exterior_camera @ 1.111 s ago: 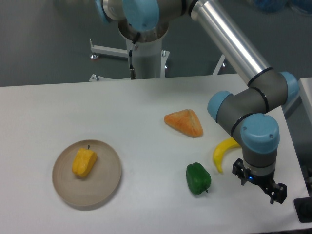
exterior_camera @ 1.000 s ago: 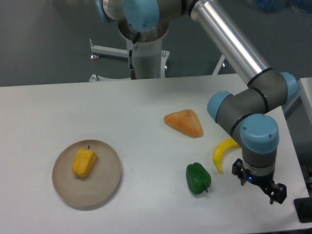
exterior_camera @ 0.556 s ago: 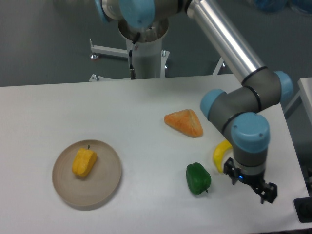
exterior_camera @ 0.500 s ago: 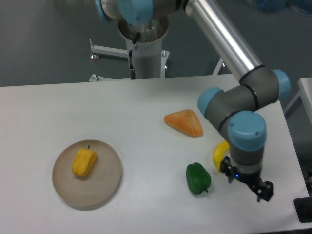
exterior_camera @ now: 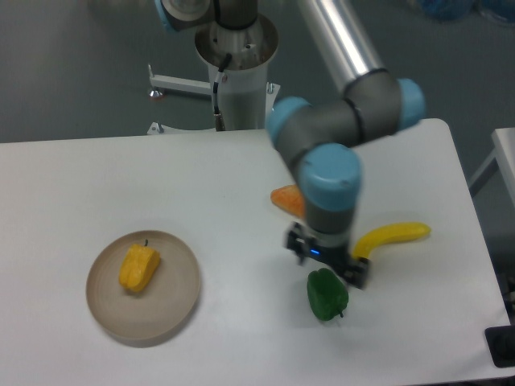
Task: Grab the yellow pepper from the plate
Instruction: 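Move the open gripper over the yellow pepper on the beige plate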
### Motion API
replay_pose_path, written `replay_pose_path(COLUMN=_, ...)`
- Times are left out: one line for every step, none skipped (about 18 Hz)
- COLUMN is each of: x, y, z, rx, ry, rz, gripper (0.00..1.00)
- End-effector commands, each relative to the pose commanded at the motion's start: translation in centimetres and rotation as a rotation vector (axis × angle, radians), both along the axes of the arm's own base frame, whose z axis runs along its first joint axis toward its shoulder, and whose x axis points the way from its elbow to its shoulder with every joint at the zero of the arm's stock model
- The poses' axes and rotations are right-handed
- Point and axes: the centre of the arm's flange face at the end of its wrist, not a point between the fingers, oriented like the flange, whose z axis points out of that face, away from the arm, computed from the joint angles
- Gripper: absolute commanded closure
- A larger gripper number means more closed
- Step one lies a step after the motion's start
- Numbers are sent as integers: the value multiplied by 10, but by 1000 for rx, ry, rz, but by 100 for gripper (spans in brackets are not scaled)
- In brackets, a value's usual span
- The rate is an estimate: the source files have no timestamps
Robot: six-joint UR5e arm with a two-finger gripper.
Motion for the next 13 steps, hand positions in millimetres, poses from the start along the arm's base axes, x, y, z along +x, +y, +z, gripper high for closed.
replay_pose_path(x=19, y=4, z=3, rx=8, ry=-17, rz=29, gripper=0)
replay_pose_path(x=34, y=6, z=2, rx=11, ry=-36, rz=63, gripper=0)
replay_pose_path(x=48, y=9, z=2, rx=16, ry=-45, rz=85, gripper=0)
replay_pose_path(x=64, y=14, z=1, rx=13, ry=-53, rz=97, gripper=0)
replay_pose_path(x=79, y=17, z=1, rx=15, ry=-56, rz=111, gripper=0)
replay_pose_path(x=89, y=20, z=-2, rx=10, ry=-61, rz=124, gripper=0)
replay_pose_path(x=100, y=22, z=-6, rx=2, ry=-65, rz=131, gripper=0)
replay_pose_path(x=112, y=24, z=-11, rx=-5, ry=-69, rz=135, gripper=0)
replay_pose_path(x=118, y=25, z=-13, rx=-6, ry=-73, rz=144, gripper=0)
replay_pose_path(x=126, y=26, z=-15, rx=-10, ry=-75, rz=145, gripper=0)
replay_pose_path(x=132, y=28, z=-19, rx=-16, ry=-77, rz=146, gripper=0)
replay_pose_path(x=135, y=30, z=-25, rx=-23, ry=-80, rz=155, gripper=0)
replay_pose_path(x=145, y=34, z=-32, rx=-22, ry=-80, rz=162, gripper=0)
